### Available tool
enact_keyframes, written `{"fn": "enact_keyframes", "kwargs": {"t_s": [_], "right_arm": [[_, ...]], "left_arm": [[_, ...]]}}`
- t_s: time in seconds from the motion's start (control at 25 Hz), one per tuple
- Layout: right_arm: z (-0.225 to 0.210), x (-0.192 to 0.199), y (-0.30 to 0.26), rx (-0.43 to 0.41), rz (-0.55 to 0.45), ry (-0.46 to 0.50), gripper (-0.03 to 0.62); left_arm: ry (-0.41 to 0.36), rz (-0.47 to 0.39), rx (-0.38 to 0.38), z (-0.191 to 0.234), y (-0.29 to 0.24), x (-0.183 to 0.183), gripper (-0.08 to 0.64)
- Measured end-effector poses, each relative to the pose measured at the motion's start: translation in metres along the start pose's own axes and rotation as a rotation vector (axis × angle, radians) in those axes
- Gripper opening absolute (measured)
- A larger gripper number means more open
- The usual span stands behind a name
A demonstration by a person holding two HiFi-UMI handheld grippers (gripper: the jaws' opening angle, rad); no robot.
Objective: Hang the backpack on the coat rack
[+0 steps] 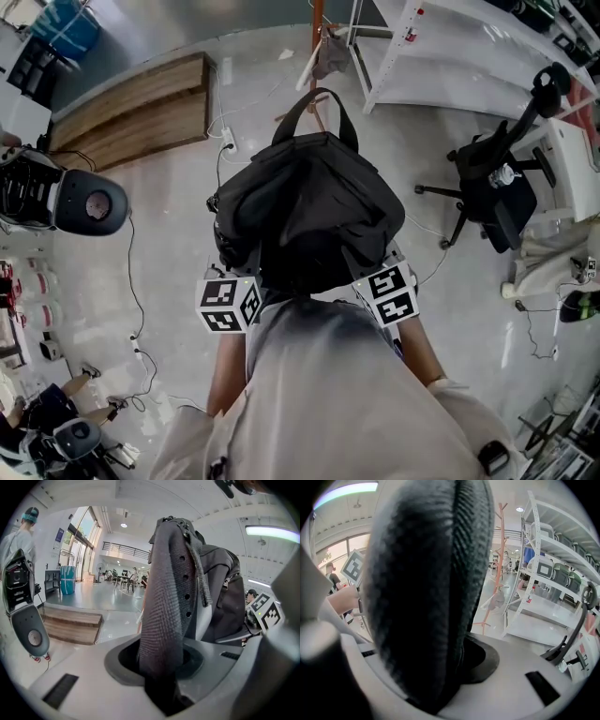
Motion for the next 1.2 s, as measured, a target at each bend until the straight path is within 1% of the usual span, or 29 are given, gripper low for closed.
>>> {"fn": "enact_keyframes", "kwargs": {"t_s": [0.2,0.32,0.6,0.76,1.2], "right_arm": [[0.008,-0.028,-0.027,0.008,0.003,-0.009,0.124],[0.015,-0.047,-0.042,0.027,-0.005,-0.017,0.124],[0.024,-0.077,-0.066,0.056,-0.027,-0.024,0.125],[0.027,-0.091,-0.074,0.064,-0.034,-0.019,0.126],[0.012,-0.127,-0.106,0.054,-0.044,-0.011,0.126]], "left_arm": [[-0.010,-0.002,0.013,0.038,-0.012,-0.016,0.100],[-0.017,-0.010,0.028,0.062,-0.019,-0.027,0.100],[-0.040,-0.039,0.051,0.097,-0.029,-0.044,0.100],[-0.036,-0.054,0.053,0.111,-0.033,-0.053,0.100],[-0.032,-0.067,0.036,0.141,-0.063,-0.076,0.100]]}}
Point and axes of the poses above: the fingertips, and each gripper's own axes: y backward along the fingers, z to its left, x out of its underside, the point moved 5 cm from there along y, backward along the fingers, and after that the axes turned 5 degrees about -y, right-handed, at the moved point
